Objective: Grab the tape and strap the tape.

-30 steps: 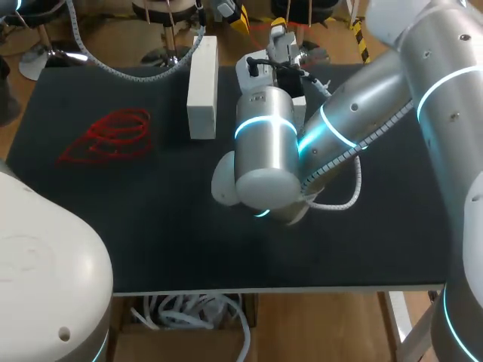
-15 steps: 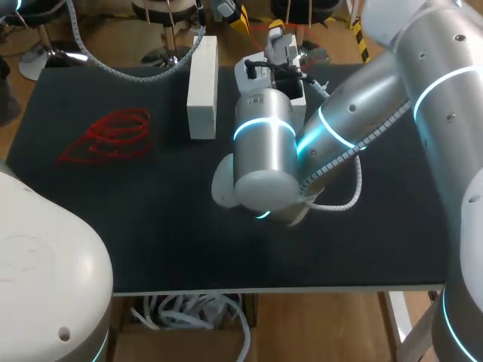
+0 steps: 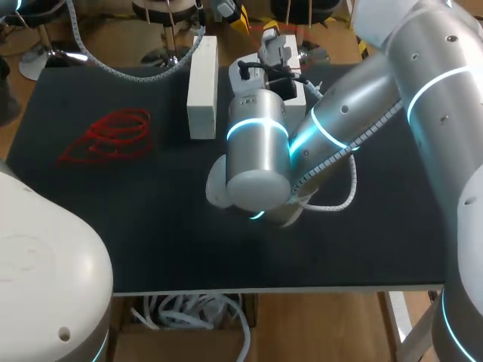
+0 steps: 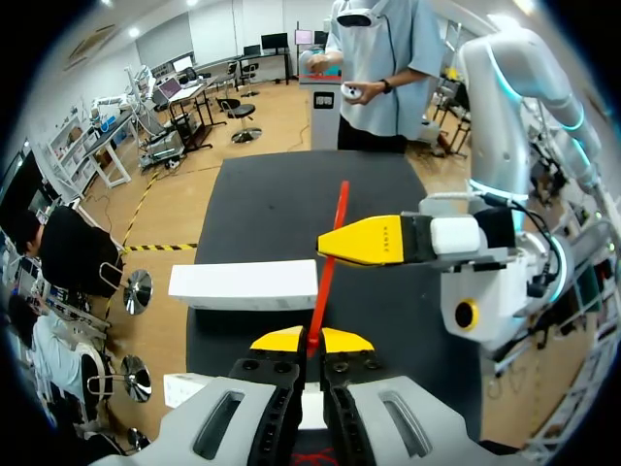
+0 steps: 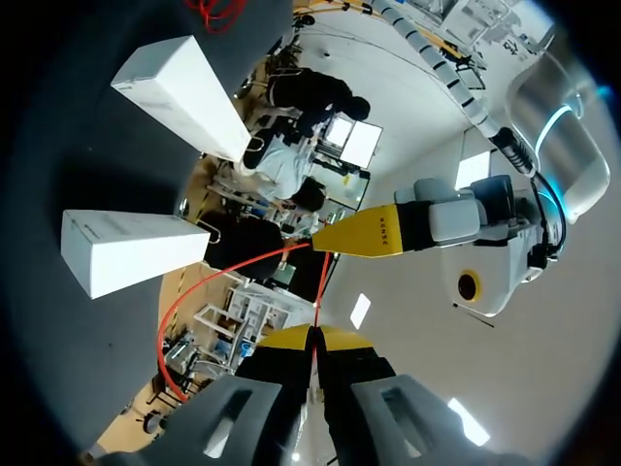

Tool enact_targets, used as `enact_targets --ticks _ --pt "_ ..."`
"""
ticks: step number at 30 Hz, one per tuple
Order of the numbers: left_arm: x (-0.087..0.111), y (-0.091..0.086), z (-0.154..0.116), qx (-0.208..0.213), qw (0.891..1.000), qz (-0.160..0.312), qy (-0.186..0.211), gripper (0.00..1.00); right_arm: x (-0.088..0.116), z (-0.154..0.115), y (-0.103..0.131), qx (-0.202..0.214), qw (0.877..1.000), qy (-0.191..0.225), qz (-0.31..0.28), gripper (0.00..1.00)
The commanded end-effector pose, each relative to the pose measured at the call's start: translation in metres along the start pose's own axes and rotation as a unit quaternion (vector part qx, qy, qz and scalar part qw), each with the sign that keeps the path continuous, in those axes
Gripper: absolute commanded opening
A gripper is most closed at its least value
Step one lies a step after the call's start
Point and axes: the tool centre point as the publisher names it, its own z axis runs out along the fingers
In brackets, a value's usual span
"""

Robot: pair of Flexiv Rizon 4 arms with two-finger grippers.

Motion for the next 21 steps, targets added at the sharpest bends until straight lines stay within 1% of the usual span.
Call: enact_targets --ticks 1,7,21 --pt "0.0 -0.001 -0.001 -0.002 1.0 0.0 0.001 0.0 -0.002 0.001 0.007 0.007 1.0 0.005 -0.006 0.0" --pt "0.0 -0.001 -0.001 -0.002 1.0 0.0 0.001 0.0 -0.001 0.001 0.015 0.014 1.0 0.006 -0.015 0.0" --pt "0.0 -0.001 -0.001 -0.002 1.0 0.0 0.001 0.0 -0.006 0.002 0.034 0.023 1.0 0.012 -0.017 0.0"
